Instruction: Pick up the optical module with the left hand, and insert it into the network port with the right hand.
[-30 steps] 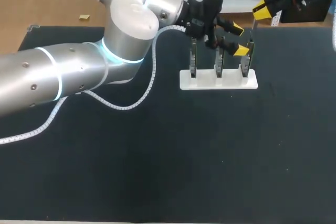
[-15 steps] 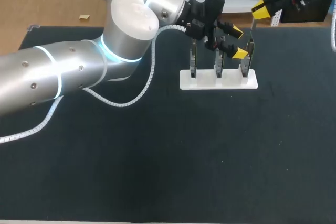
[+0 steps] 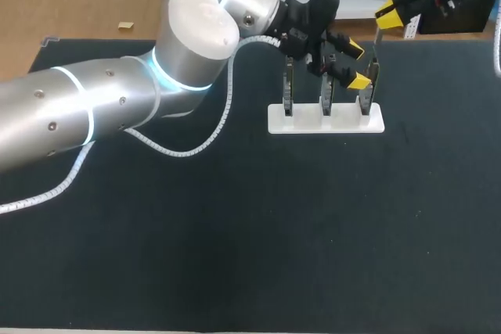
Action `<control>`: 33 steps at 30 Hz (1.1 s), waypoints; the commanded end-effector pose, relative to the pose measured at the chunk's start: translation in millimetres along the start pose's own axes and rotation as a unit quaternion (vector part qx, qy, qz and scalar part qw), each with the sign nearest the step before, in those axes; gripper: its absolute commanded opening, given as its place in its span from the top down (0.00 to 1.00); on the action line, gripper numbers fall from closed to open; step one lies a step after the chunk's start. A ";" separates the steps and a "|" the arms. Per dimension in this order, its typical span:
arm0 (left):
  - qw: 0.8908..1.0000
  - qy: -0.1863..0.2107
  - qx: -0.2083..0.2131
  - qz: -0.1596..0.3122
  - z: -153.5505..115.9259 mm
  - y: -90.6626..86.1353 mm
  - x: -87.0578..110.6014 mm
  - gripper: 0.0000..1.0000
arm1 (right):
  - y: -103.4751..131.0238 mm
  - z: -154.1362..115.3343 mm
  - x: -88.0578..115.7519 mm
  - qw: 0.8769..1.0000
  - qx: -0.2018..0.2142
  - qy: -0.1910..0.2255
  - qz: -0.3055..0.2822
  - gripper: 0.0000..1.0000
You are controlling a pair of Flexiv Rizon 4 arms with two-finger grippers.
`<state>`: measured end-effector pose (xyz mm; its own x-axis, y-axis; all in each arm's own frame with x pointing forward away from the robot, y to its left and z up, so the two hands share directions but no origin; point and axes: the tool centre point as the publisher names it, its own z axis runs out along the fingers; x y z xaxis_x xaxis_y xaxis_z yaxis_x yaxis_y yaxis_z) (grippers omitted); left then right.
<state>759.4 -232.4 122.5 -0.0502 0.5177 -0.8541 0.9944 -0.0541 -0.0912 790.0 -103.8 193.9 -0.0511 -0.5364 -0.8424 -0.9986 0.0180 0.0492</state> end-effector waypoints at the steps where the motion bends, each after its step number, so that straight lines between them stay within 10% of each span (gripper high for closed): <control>1: 1.000 0.004 0.003 0.000 1.1 2.7 -1.9 0.00 | 0.3 0.1 0.6 1.000 0.001 -0.001 -0.001 1.00; 33: 1.000 0.016 0.006 0.010 3.2 -1.0 0.2 0.00 | 3.0 0.2 1.9 1.000 0.003 0.010 -0.012 1.00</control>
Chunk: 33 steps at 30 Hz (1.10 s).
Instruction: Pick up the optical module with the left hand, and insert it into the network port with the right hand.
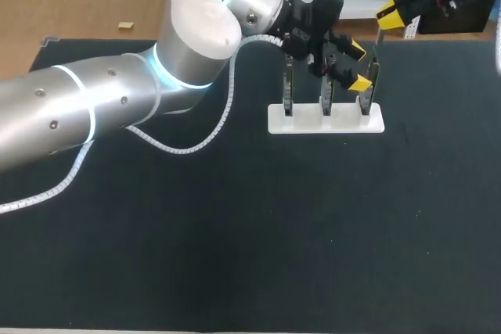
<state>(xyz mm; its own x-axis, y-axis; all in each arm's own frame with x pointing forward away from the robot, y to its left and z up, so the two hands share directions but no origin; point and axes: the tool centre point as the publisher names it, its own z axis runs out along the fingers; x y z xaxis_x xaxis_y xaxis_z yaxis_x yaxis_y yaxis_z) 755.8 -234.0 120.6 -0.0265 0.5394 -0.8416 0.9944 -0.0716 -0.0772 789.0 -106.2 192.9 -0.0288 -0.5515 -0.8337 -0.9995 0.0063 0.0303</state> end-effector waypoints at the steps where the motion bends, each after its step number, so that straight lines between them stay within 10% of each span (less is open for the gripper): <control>1: 1.000 0.002 0.002 0.000 0.5 2.3 -0.7 0.00 | 2.1 2.1 -0.1 1.000 0.003 0.003 -0.002 1.00; 33: 1.000 0.002 0.002 0.000 0.5 2.3 -0.7 0.00 | 6.8 15.3 12.0 1.000 0.000 0.019 0.003 1.00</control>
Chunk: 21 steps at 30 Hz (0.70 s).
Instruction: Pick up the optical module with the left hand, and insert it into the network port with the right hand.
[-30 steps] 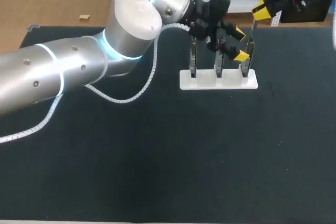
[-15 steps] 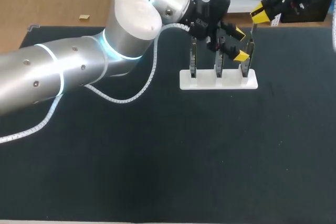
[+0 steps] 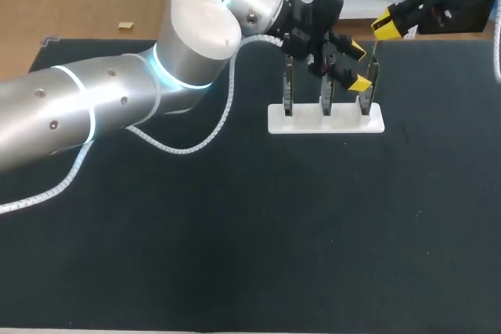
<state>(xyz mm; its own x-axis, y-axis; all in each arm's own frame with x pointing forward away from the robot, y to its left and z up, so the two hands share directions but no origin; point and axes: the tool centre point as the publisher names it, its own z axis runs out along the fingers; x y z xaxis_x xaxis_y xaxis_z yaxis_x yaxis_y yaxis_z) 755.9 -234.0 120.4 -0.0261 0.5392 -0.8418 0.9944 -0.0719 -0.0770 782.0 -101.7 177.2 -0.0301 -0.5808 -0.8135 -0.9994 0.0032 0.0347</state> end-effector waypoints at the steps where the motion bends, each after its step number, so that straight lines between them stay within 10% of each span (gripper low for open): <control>1: 1.000 0.002 0.002 0.000 0.4 2.2 -0.9 0.00 | -0.1 3.3 1.8 1.000 0.003 0.001 0.002 1.00; 21: 1.000 0.002 0.002 0.000 0.4 2.2 -0.9 0.00 | -0.8 7.8 10.3 1.000 0.006 0.003 0.014 1.00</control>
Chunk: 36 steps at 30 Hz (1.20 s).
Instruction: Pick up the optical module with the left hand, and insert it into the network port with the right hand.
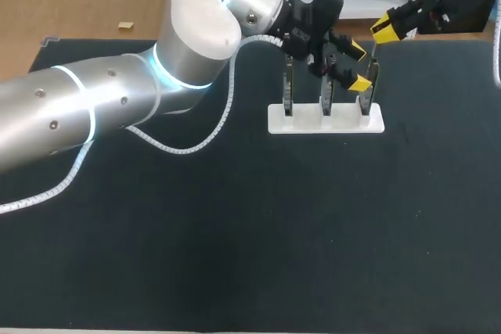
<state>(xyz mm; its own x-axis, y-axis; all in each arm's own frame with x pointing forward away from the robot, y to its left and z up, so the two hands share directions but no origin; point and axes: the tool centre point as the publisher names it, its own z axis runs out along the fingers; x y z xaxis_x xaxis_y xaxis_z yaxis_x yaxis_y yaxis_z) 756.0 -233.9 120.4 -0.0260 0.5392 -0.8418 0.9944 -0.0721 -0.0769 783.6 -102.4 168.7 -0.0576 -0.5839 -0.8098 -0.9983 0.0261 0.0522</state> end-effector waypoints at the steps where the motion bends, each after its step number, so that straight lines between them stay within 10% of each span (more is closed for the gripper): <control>1: 1.000 0.002 0.002 0.000 0.5 2.2 -0.9 0.00 | 1.1 3.6 3.1 1.000 0.002 0.000 0.000 1.00; 36: 1.000 0.002 0.002 0.000 0.5 2.2 -0.9 0.00 | 5.4 4.1 -1.4 1.000 0.028 0.006 -0.011 1.00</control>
<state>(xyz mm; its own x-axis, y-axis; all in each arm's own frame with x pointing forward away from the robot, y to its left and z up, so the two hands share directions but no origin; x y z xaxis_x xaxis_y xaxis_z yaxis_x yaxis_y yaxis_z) 756.0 -234.0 120.4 -0.0259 0.5392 -0.8418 0.9944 -0.0722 -0.0768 779.2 -98.9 169.0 -0.0343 -0.5931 -0.8044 -0.9985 0.0551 0.0019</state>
